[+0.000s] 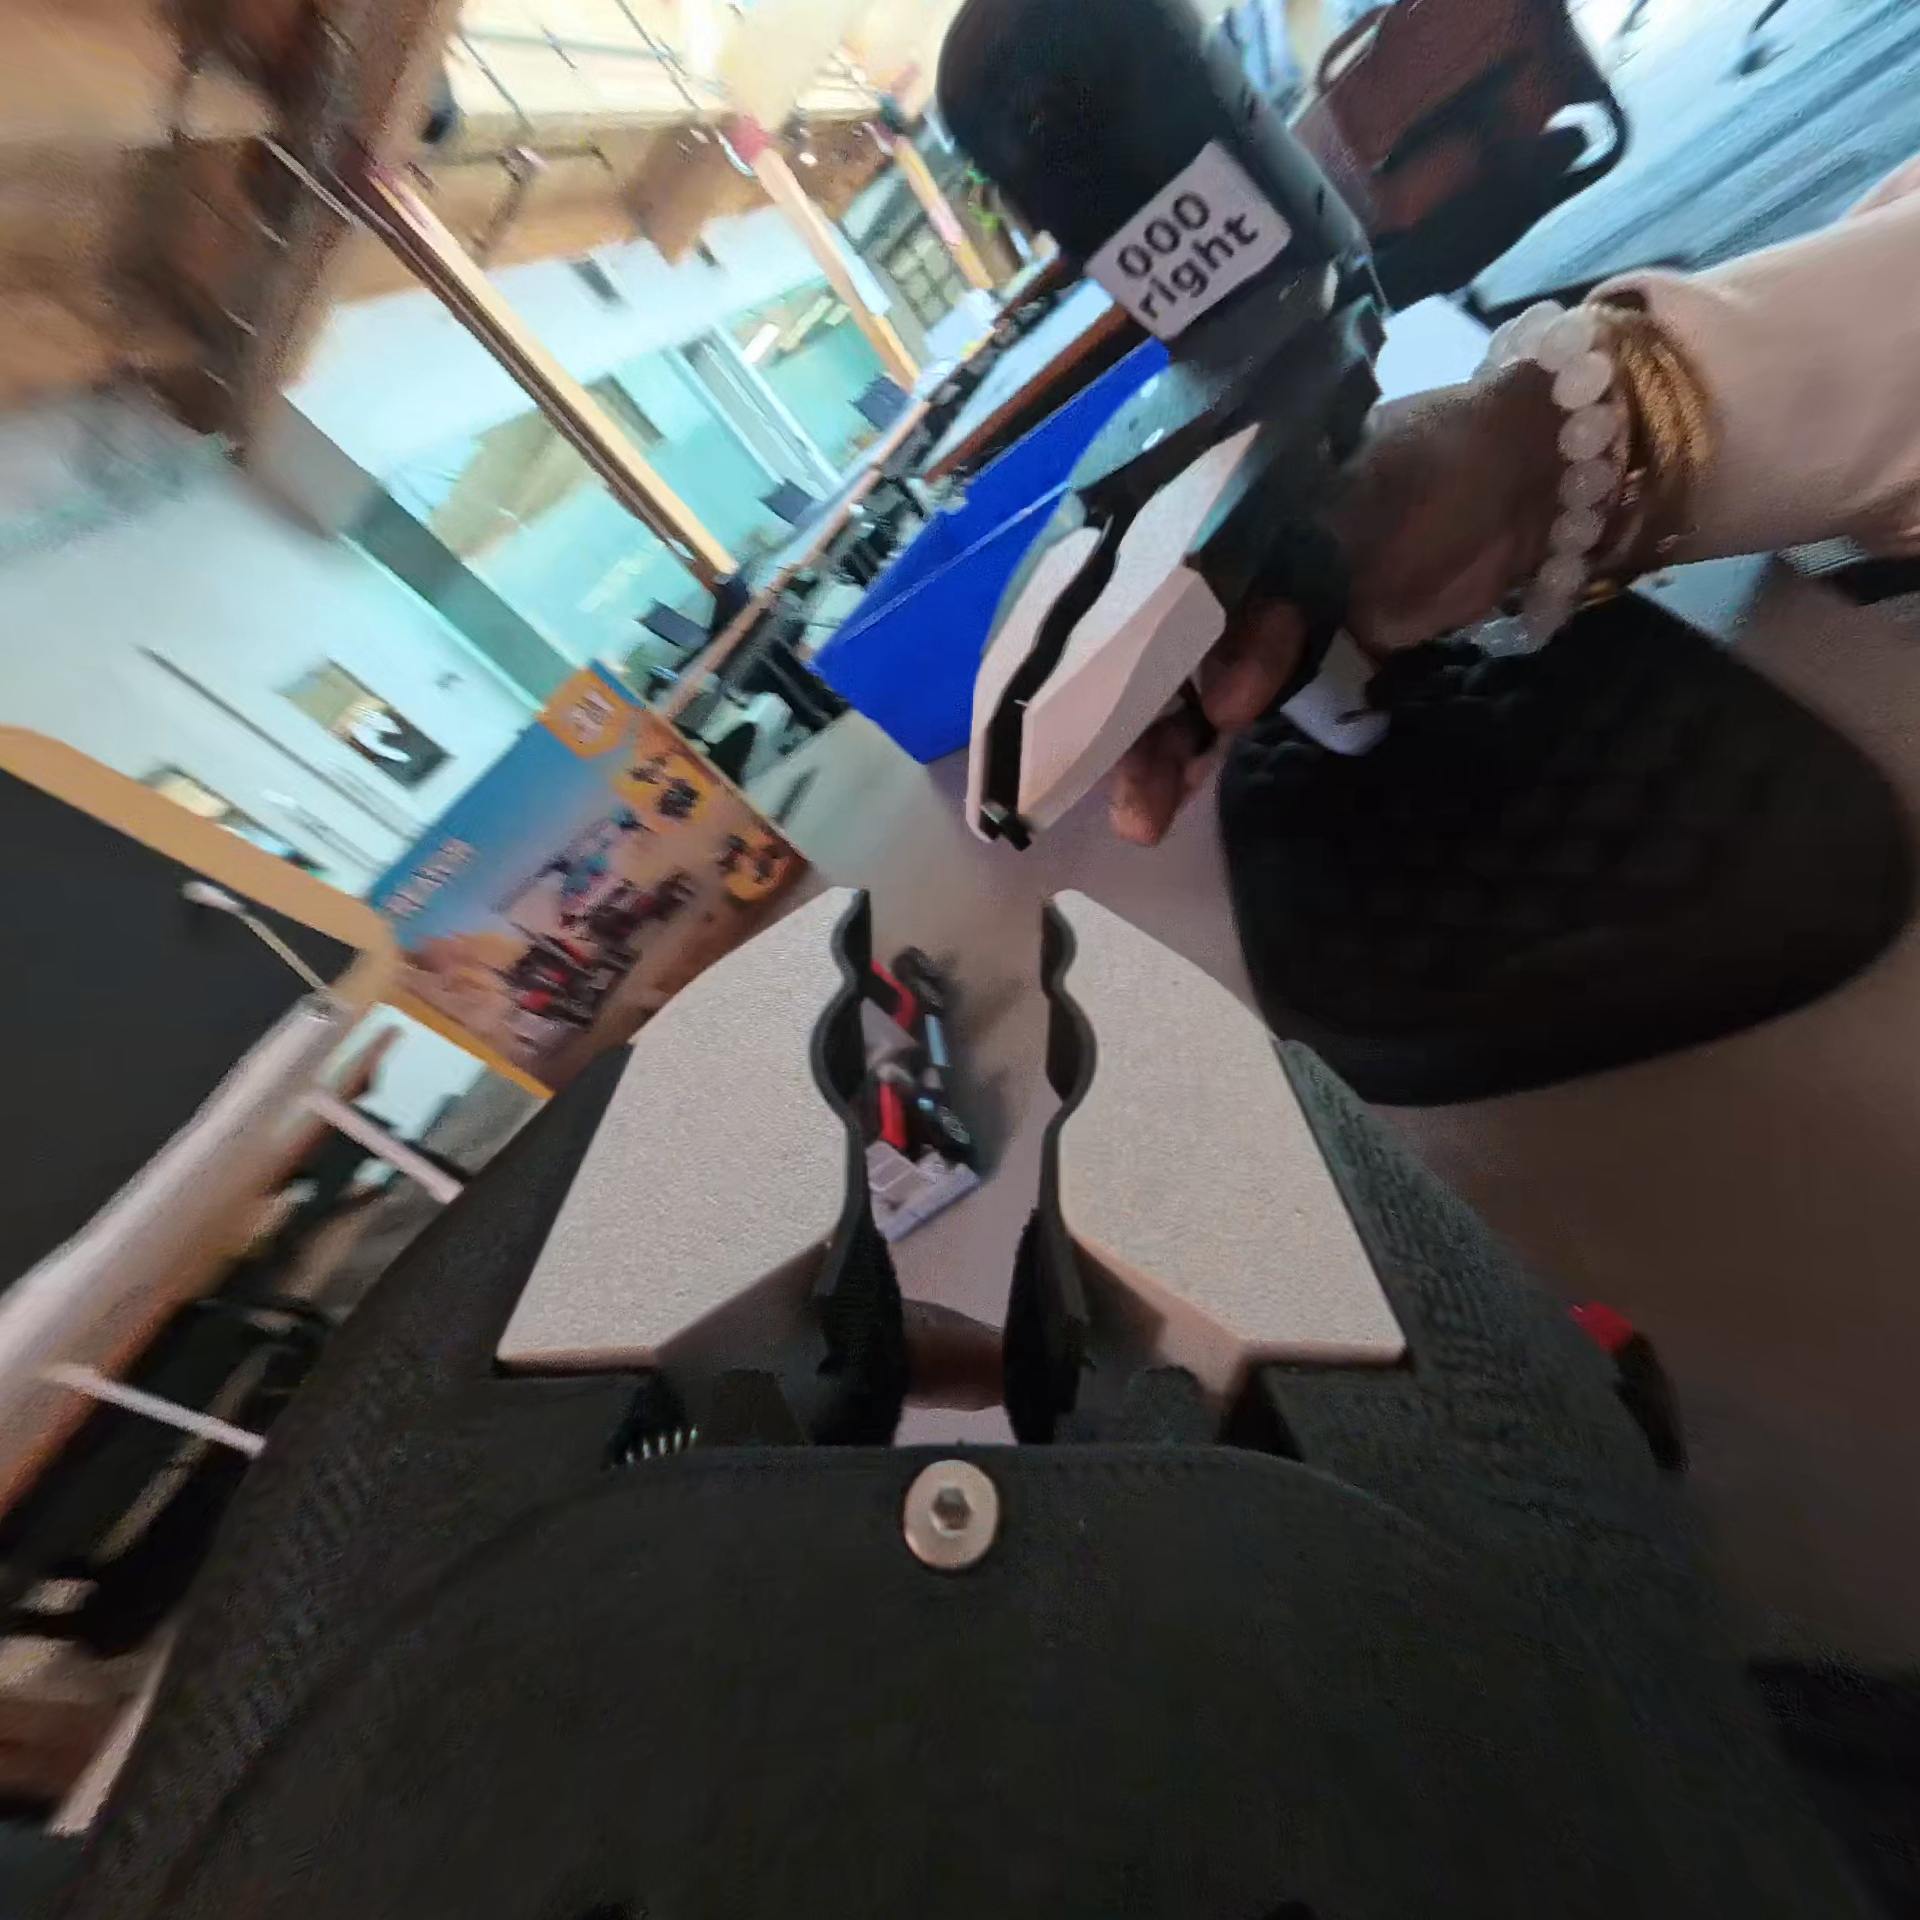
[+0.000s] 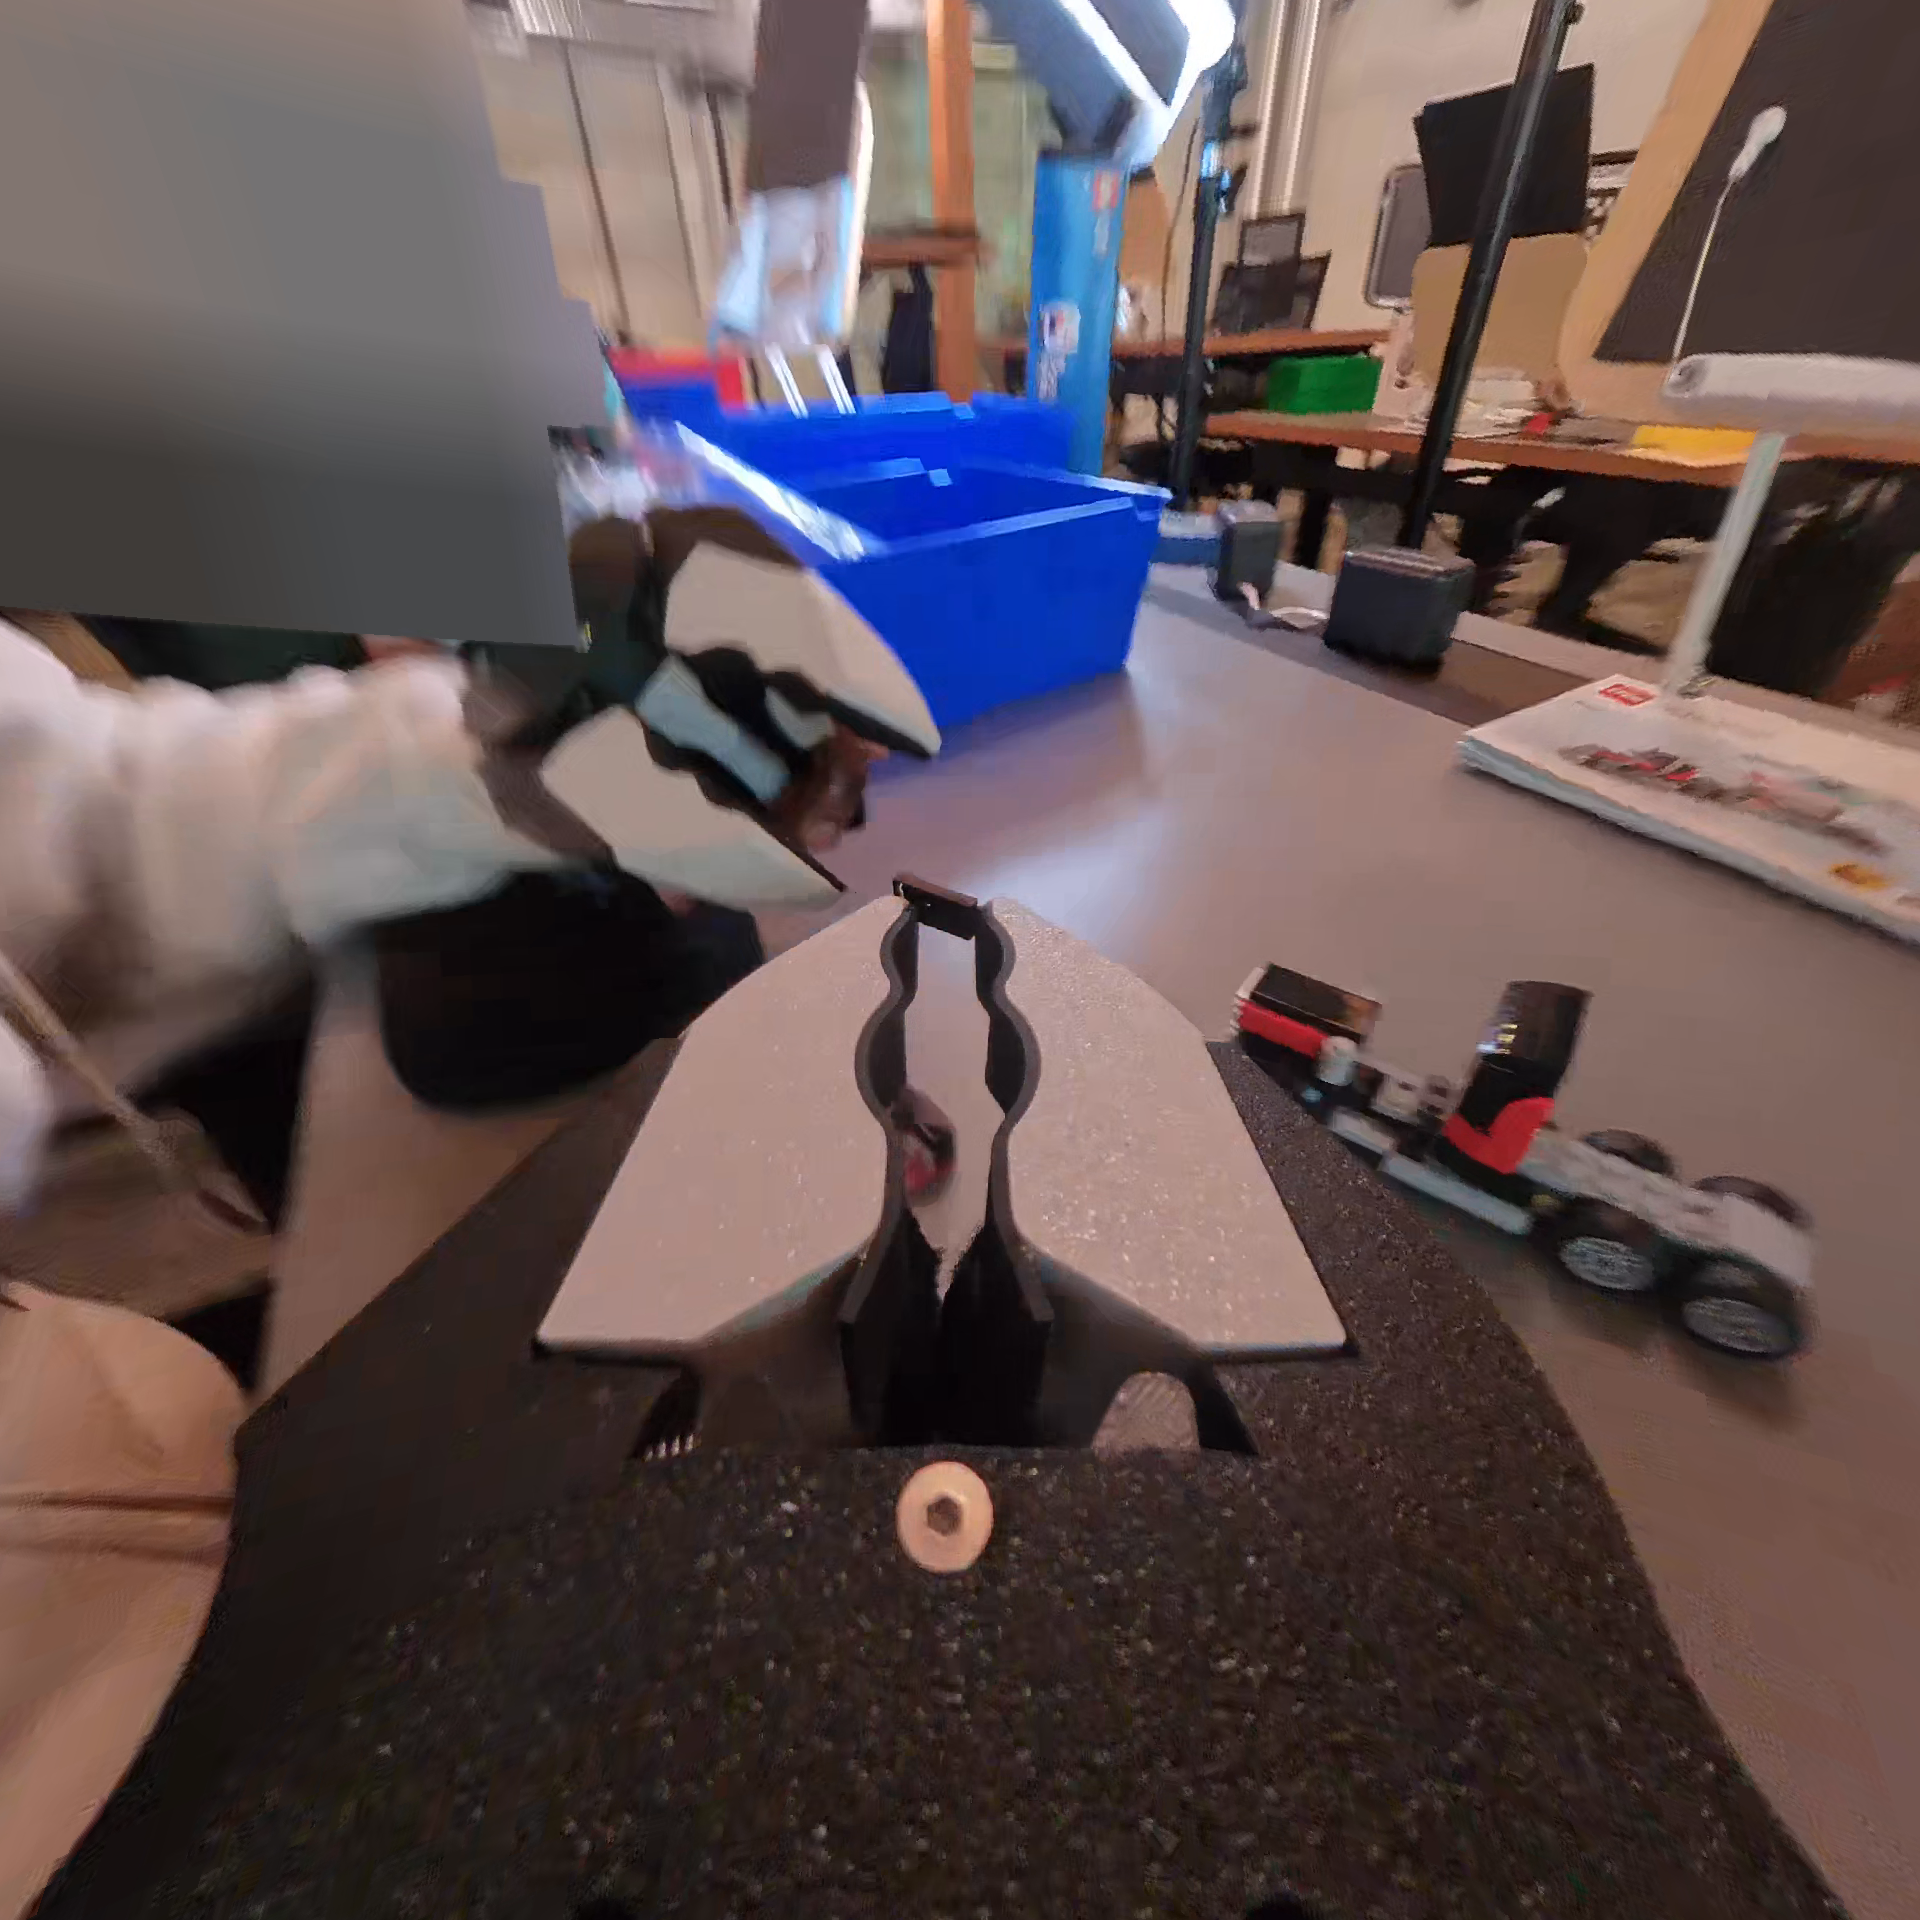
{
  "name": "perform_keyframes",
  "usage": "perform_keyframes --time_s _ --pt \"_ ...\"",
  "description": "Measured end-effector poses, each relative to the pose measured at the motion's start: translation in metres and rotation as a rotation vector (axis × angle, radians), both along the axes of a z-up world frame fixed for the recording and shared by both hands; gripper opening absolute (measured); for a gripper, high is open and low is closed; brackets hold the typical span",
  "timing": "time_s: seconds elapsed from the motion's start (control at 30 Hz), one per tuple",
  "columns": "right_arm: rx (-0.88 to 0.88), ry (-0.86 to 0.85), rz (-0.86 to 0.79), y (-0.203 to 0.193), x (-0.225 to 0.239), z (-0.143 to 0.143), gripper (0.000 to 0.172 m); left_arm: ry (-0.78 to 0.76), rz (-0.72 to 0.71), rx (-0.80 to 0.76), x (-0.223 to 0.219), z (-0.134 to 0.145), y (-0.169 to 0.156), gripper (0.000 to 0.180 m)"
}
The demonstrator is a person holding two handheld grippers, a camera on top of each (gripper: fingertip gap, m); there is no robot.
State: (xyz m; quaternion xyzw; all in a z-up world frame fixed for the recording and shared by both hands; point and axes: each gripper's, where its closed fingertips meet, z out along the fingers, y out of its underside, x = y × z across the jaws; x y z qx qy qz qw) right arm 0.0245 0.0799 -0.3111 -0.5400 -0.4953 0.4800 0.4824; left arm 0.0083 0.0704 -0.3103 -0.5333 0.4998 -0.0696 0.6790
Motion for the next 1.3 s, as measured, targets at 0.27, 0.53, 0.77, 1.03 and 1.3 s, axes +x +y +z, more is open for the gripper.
perform_keyframes --time_s 0.27,0.53,0.77,1.03,1.3 --pt "-0.449 0.115 0.188 -0.012 -0.011 0.006 0.010 0.092 0.078 0.274 0.003 0.017 -0.006 0.027" --pt "-0.430 0.039 0.206 -0.019 -0.016 -0.003 0.010 0.310 0.094 0.339 0.010 -0.004 -0.005 0.009" --pt "-0.443 0.198 0.200 -0.011 -0.006 0.014 0.030 0.138 0.205 0.259 -0.019 0.023 0.007 0.008" --pt "-0.445 0.346 0.155 -0.001 0.007 0.025 0.032 -0.307 0.986 0.280 -0.255 0.124 -0.007 0.008" --pt "-0.436 0.325 0.131 0.001 0.005 0.021 0.031 -0.369 1.169 -0.413 -0.337 0.022 -0.004 0.009"
